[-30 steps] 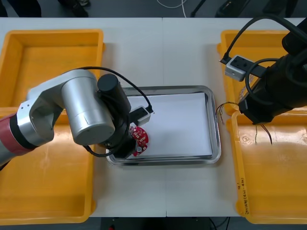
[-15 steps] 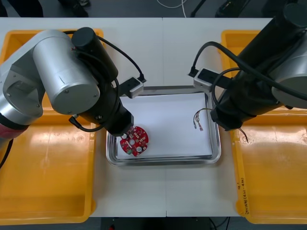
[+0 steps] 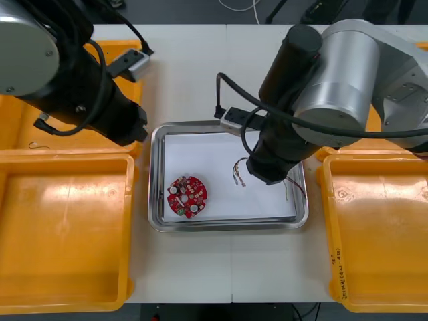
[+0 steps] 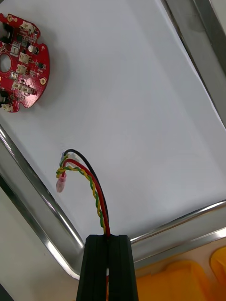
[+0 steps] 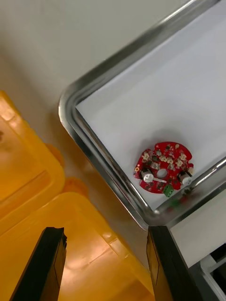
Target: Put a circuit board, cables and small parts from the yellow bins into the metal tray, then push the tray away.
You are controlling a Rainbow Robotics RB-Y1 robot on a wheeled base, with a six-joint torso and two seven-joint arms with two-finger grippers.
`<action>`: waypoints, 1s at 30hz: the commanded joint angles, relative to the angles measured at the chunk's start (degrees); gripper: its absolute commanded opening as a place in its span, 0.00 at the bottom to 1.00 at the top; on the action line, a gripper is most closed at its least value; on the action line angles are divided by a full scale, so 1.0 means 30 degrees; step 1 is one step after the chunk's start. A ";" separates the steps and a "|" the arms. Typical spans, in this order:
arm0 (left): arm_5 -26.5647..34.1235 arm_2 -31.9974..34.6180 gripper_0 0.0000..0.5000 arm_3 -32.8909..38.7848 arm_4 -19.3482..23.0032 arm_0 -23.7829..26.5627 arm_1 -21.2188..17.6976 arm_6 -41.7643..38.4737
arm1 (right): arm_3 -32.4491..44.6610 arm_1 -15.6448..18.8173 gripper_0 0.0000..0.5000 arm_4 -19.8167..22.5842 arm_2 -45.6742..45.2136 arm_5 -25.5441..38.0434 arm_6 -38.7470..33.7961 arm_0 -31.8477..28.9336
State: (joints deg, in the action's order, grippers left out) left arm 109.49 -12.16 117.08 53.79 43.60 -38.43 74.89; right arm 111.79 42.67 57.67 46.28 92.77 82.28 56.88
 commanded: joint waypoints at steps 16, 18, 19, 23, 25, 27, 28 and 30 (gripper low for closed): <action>0.0169 0.6045 1.00 -0.2404 -0.1816 -0.0528 -0.1223 -0.1966 | -0.2810 -0.1245 0.00 -0.0942 0.4672 -0.2681 0.0170 0.1549; 0.0169 0.6103 1.00 -0.2844 -0.2431 -0.0674 -0.1545 -0.1849 | -0.3015 -0.1479 0.00 -0.1323 0.4994 -0.2710 0.0317 0.1578; 0.0169 0.6103 1.00 -0.2932 -0.2636 -0.0704 -0.1574 -0.1820 | -0.3044 -0.1538 0.00 -0.1411 0.5053 -0.2739 0.0375 0.1578; 0.0169 0.6103 1.00 -0.3195 -0.4189 -0.1026 -0.1897 -0.1527 | -0.3073 -0.1802 0.00 -0.2026 0.5521 -0.3355 0.1518 0.1725; 0.0169 0.6103 1.00 -0.3635 -0.4804 -0.1085 -0.1955 -0.1351 | -0.3073 -0.1802 0.00 -0.2085 0.5639 -0.3794 0.2543 0.1725; 0.0169 0.6133 1.00 -0.4045 -0.5097 -0.1085 -0.2014 -0.1263 | -0.3190 -0.1772 0.00 -0.1909 0.5639 -0.3853 0.3305 0.1725; 0.0169 0.6133 1.00 -0.4191 -0.5214 -0.1085 -0.2043 -0.1234 | -0.3249 -0.1802 0.00 -0.1792 0.5639 -0.3853 0.3510 0.1725; 0.0169 0.6133 1.00 -0.4572 -0.5566 -0.1085 -0.2072 -0.1117 | -0.3425 -0.1802 0.00 -0.1557 0.5639 -0.3823 0.4272 0.1725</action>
State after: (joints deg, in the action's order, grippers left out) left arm 109.66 4.85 104.46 38.82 40.85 -41.95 74.89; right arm 101.85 38.16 52.06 62.63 81.68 92.53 59.31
